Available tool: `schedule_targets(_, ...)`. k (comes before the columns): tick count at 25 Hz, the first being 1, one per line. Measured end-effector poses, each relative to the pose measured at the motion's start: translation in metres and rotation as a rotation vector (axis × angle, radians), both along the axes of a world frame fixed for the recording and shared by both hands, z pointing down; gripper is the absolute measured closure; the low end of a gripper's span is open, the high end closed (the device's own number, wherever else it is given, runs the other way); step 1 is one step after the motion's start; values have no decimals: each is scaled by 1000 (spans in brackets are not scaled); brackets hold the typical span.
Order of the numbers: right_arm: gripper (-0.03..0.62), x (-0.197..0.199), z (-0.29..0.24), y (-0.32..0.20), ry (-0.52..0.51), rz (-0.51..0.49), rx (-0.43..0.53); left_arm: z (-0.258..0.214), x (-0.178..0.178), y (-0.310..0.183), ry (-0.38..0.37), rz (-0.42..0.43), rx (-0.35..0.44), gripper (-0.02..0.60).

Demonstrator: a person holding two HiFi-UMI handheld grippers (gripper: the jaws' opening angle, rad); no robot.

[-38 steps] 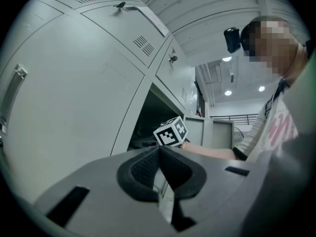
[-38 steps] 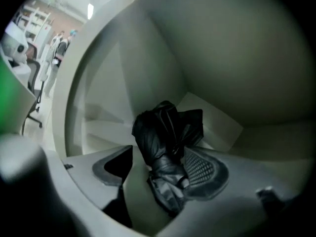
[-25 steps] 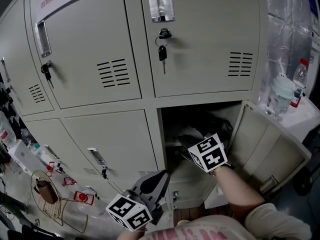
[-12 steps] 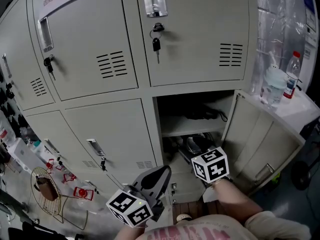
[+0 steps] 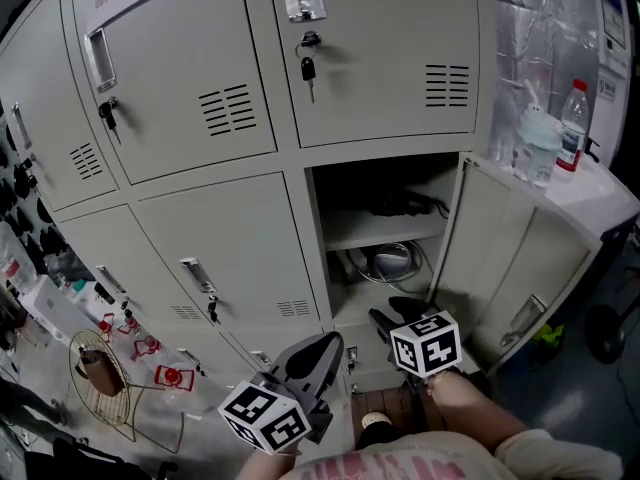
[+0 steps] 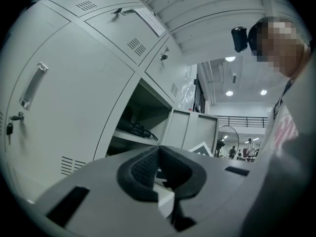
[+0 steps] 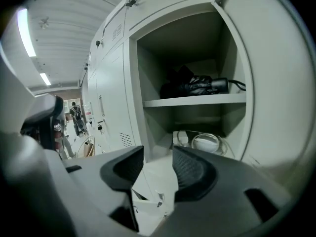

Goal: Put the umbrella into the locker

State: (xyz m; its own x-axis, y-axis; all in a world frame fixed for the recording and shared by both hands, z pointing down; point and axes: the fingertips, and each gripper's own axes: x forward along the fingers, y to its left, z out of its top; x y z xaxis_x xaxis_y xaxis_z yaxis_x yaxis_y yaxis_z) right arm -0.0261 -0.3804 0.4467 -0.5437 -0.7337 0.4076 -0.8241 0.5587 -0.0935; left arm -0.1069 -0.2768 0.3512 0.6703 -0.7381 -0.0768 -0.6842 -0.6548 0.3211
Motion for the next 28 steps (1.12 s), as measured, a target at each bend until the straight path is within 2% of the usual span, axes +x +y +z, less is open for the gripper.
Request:
schedule_targets(2, 425, -1, 2, 9, -22, 2, -16, 5, -3, 5, 0, -15, -15, 580)
schedule_targets(5, 548, -2, -4, 21, -78, -4, -14, 6, -13, 8, 8, -63, -16, 580)
schedule_targets(10, 595, -1, -36, 32, -154, 1, 77, -1, -23, 11, 39, -136, 13, 580)
schedule_targets(17, 595, 11, -88, 58, -310, -23, 213, -10, -20, 11, 50, -245, 62, 580)
schedule_targets(20, 595, 20, -93, 72, -346, -32, 217, -9, -12, 14, 37, -280, 54, 580)
schedule_targets(28, 595, 49, -80, 95, -269, -20, 239, 1, 10, 40, 48, -303, 19, 580)
